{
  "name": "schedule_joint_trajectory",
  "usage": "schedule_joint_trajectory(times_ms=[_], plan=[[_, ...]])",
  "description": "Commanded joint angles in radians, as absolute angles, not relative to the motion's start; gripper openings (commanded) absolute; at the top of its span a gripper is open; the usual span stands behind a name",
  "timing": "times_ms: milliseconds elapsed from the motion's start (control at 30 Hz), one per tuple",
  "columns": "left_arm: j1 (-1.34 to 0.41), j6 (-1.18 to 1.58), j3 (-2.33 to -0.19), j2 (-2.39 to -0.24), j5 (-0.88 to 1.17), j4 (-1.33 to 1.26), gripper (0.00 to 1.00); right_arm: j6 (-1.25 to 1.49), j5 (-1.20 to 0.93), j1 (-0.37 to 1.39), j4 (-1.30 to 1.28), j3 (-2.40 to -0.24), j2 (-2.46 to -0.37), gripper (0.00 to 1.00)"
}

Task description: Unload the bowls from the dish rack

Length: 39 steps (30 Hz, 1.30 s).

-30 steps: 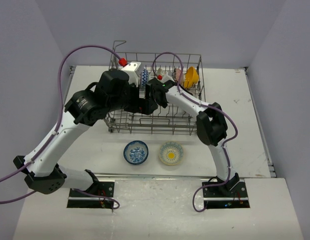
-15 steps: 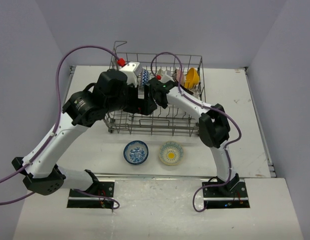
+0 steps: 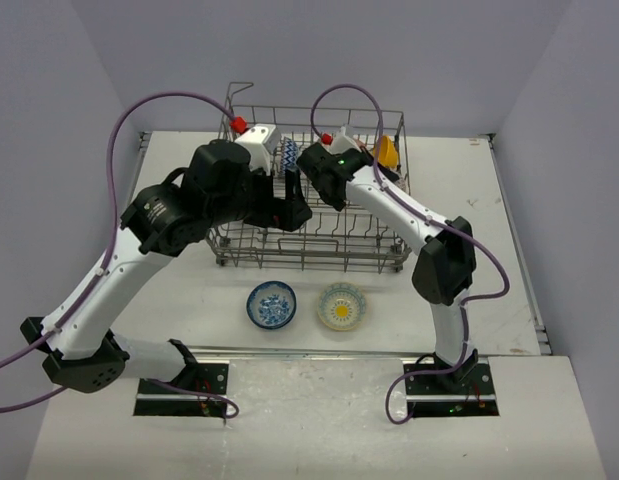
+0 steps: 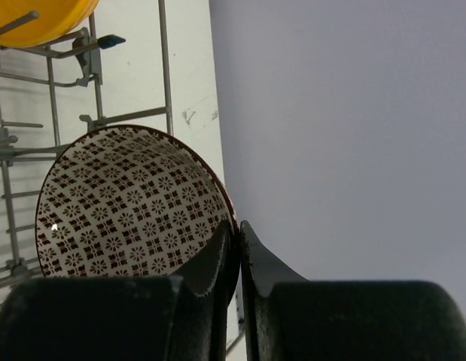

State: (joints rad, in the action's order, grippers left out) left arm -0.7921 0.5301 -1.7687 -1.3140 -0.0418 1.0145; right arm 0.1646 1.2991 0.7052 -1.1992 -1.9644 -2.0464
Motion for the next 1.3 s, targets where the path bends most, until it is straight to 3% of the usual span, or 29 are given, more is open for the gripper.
schedule_joint_trajectory(times_ms=[0, 700, 967, 1133, 1267], plan=[[-0.785, 0.523, -1.769, -1.289, -0.066, 0.986, 1.00, 0.314, 1.273, 0.719, -1.327, -2.078, -2.000, 0.00], [-0.781, 0.604, -1.842, -1.327, -0.184, 0.947, 1.00, 0.564, 0.810, 0.718, -1.313, -2.183, -1.715, 0.00], [-0.778, 0.630, -2.009, -1.414, -0.135, 0.985, 1.00, 0.613, 0.502, 0.732, -1.198, -2.071, -1.531, 0.00], [-0.778, 0.658, -2.170, -1.369, -0.274, 1.048, 1.00, 0.689, 0.416, 0.843, -1.114, -1.922, -1.405, 0.00], [-0.778, 0.695, -2.114, -1.283, -0.397, 1.046, 1.00, 0.803, 0.332, 0.946, -1.002, -1.792, -1.336, 0.00]])
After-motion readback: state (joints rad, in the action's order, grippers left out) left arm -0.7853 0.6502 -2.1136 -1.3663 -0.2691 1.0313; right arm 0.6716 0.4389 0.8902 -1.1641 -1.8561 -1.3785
